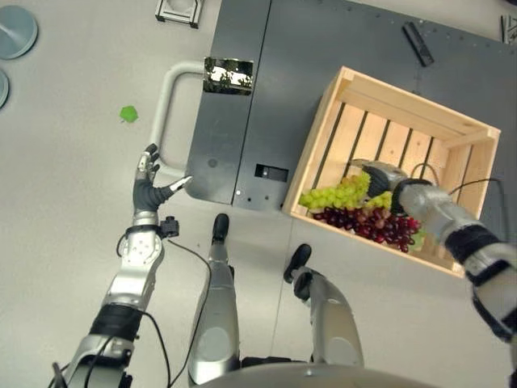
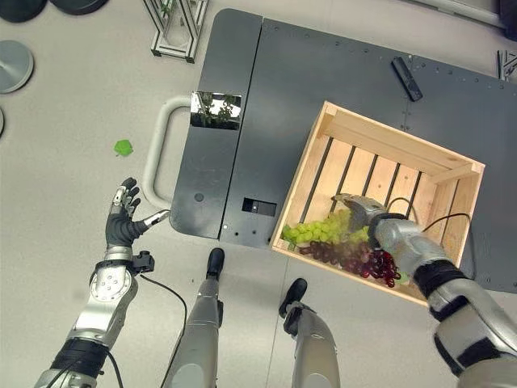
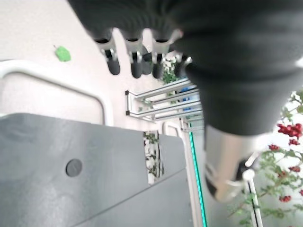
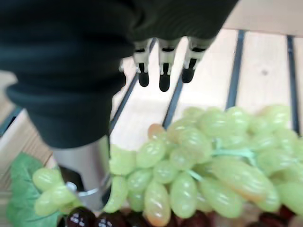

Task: Pick up the fruits from the basket on one side to the basket on the other side

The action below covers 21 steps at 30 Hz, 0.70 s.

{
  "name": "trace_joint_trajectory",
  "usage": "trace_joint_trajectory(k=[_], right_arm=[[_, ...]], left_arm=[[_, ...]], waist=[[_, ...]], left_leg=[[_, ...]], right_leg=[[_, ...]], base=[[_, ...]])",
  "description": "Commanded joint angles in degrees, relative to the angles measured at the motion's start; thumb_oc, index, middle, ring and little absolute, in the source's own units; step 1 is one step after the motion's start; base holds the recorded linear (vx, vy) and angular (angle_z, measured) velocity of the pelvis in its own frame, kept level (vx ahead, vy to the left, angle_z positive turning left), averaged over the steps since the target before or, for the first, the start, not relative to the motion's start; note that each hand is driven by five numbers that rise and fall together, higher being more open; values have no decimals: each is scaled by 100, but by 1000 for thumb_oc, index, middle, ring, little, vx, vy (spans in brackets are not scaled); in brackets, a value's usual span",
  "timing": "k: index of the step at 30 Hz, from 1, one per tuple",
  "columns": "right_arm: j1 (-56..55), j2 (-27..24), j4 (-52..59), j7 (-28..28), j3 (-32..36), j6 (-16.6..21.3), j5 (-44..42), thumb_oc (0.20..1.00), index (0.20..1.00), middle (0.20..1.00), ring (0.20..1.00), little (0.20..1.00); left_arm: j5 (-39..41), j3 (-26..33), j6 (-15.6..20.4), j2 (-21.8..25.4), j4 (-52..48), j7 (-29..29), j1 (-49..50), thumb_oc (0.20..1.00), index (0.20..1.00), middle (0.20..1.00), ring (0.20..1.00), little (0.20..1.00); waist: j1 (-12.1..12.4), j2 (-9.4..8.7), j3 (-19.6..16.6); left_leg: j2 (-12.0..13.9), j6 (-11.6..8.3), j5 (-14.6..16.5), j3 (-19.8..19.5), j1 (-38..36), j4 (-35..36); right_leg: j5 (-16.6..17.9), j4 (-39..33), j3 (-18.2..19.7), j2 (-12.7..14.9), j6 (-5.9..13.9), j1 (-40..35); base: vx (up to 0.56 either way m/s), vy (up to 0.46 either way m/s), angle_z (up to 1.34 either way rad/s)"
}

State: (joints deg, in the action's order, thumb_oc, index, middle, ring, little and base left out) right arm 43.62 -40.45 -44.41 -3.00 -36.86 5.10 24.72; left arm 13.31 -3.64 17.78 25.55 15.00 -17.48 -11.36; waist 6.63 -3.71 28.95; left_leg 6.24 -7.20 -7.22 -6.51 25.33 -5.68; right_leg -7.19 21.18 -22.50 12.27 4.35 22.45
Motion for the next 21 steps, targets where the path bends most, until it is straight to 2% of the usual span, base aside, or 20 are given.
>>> trace_joint_trajectory(k=[1, 2, 4, 6, 10, 16, 21], right_arm=[[514, -9, -399, 284, -218, -278, 434, 1000, 1000, 1000, 1000, 1000], [523, 2, -411, 290, -225, -275, 435, 1000, 1000, 1000, 1000, 1000], [719, 358, -512, 300, -194, -481, 546, 1000, 1000, 1000, 1000, 1000], [793, 548, -644, 408, -151, -531, 569, 1000, 1000, 1000, 1000, 1000], [927, 705, -756, 529, -187, -615, 776, 1000, 1000, 1000, 1000, 1000], [1062, 563, -726, 399, -317, -663, 1084, 1000, 1000, 1000, 1000, 1000], [1150, 7, -816, 176, -602, -579, 1214, 1000, 1000, 1000, 1000, 1000]], left_arm=[[190, 5, 212, -10, -342, -126, -196, 1000, 1000, 1000, 1000, 1000], [190, 10, 212, -7, -342, -126, -195, 1000, 1000, 1000, 1000, 1000], [193, 69, 151, -4, -377, -202, -207, 1000, 1000, 1000, 1000, 1000], [196, 93, 132, -32, -402, -236, -197, 1000, 1000, 1000, 1000, 1000], [160, 106, 98, -56, -444, -273, -192, 1000, 1000, 1000, 1000, 1000], [94, 109, 52, -47, -527, -259, -137, 1000, 1000, 1000, 1000, 1000], [60, 85, 51, 37, -556, -185, -135, 1000, 1000, 1000, 1000, 1000]], waist=[[6, -63, 85], [3, -68, 85], [-6, -87, 85], [-3, -108, 85], [-10, -130, 85], [-28, -135, 85], [-9, -142, 85]], left_leg=[[115, 118, 462, -73, -96, -418], [115, 119, 463, -72, -94, -419], [126, 122, 469, -53, -45, -434], [122, 126, 476, -55, -7, -448], [127, 136, 473, -86, 83, -469], [87, 147, 484, -111, 185, -508], [46, 142, 488, -163, 287, -546]], right_leg=[[177, -493, 138, -16, 168, -46], [176, -492, 139, -15, 168, -44], [182, -483, 170, -32, 163, 26], [183, -473, 181, -41, 162, 69], [166, -427, 199, -45, 158, 164], [134, -323, 192, -21, 154, 273], [127, -248, 136, 15, 165, 345]], base=[[0, 0, 0], [0, 0, 0], [0, 0, 0], [-7, -4, -5], [0, 0, 0], [0, 0, 0], [1, 2, 8]])
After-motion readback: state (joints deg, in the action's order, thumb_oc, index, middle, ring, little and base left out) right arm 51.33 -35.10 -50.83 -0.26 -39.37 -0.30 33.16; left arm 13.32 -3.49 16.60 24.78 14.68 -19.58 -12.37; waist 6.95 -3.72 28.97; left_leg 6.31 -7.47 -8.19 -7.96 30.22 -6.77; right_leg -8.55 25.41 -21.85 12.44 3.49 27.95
